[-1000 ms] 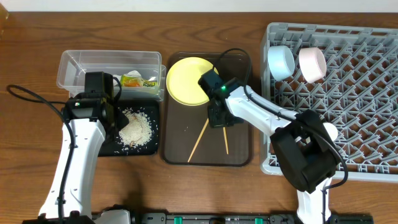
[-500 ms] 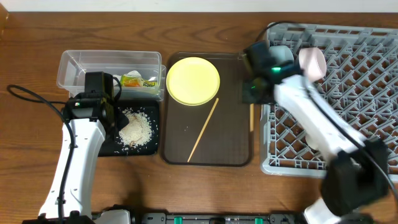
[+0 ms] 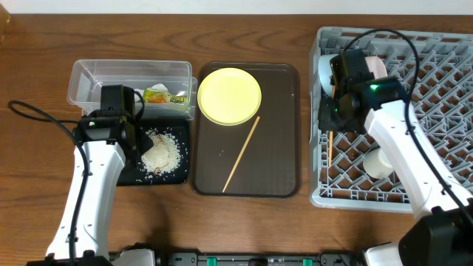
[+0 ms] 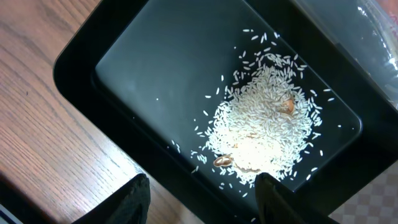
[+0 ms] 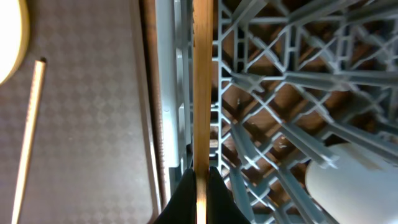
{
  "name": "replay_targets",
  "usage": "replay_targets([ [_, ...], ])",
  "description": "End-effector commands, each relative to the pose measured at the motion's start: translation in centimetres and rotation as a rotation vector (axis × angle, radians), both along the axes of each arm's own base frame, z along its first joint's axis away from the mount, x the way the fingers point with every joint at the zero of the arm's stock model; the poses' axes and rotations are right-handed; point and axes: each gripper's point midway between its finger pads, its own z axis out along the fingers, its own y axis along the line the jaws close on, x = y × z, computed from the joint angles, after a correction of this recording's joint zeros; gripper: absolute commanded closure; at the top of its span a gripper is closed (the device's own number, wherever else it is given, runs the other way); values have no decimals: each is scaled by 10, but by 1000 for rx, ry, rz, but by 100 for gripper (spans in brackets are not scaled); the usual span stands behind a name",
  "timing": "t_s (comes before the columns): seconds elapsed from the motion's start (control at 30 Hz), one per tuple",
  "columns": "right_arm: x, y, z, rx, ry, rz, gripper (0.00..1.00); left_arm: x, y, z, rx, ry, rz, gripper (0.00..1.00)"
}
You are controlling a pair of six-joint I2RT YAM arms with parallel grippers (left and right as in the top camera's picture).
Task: Sort waste into correct bins and load items into the dishwasher rack
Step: 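Insert the chopstick upright into the rack's left-side slot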
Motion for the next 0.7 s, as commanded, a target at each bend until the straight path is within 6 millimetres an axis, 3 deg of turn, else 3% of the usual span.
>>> replay_targets([
  [0.0,-8,-3,-21,-12,37,13,99,0,2,5,2,-16,15,43],
  [0.13,-13,-4,-40,-13,47,10,99,0,2,4,1,-16,15,43],
  [0.37,-15,0,-57,11,37,15,82,0,2,5,1,-16,15,43],
  [0.53,-4,1,-55,18,-6,15,71,0,2,4,1,-16,15,43],
  [0.67,11,6,-38,25,-62,41,64,0,2,4,1,-16,15,43],
])
